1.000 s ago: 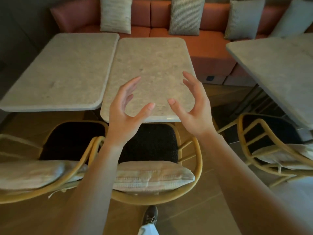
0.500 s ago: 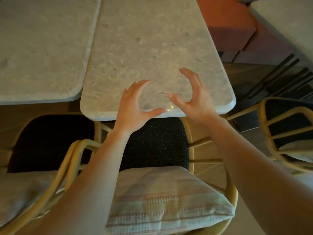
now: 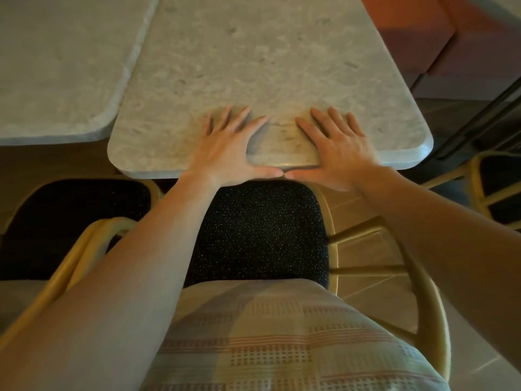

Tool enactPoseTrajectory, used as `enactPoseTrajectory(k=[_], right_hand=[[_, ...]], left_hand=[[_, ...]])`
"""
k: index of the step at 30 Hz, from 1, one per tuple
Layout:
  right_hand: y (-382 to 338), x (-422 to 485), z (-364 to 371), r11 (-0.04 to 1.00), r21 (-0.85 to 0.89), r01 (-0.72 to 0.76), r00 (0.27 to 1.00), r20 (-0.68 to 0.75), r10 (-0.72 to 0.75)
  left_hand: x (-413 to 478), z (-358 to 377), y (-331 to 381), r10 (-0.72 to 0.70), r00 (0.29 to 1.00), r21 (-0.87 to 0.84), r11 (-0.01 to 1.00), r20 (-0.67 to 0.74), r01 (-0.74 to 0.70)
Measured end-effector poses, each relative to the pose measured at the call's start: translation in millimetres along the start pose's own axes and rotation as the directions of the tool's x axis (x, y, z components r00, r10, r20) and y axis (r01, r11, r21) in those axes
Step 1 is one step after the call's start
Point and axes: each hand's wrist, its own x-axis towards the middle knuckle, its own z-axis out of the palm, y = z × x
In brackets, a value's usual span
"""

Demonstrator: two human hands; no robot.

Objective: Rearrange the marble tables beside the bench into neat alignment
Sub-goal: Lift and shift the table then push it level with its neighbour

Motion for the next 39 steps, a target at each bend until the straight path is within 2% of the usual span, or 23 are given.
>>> enactPoseTrajectory(k=[4,10,16,39], right_hand=[[-10.0,9.8,1.6,0.998,-0.057,0.01,1.0,0.019,-0.009],[-9.3,11.7,3.3,0.997,-0.074,0.018,0.999,-0.049,-0.022],[-10.6,15.3,7.4,0.994,-0.105,0.027,0.994,-0.101,-0.037],[-15.0,10.9,-2.1,0.995,-0.095,0.003,0.998,-0.059,-0.009]], left_hand=[[-10.6,-0.6,-19.7,-0.037,0.999,0.011,0.999,-0.027,0.037],[-17.6,6.4,-27.4,-0.063,0.992,0.161,0.984,-0.109,0.081],[-12.8,10.8,-30.5,-0.054,0.987,0.158,0.984,-0.152,0.078],[-14.0,7.0,-26.8,-0.058,0.987,0.16,0.984,-0.149,0.082]])
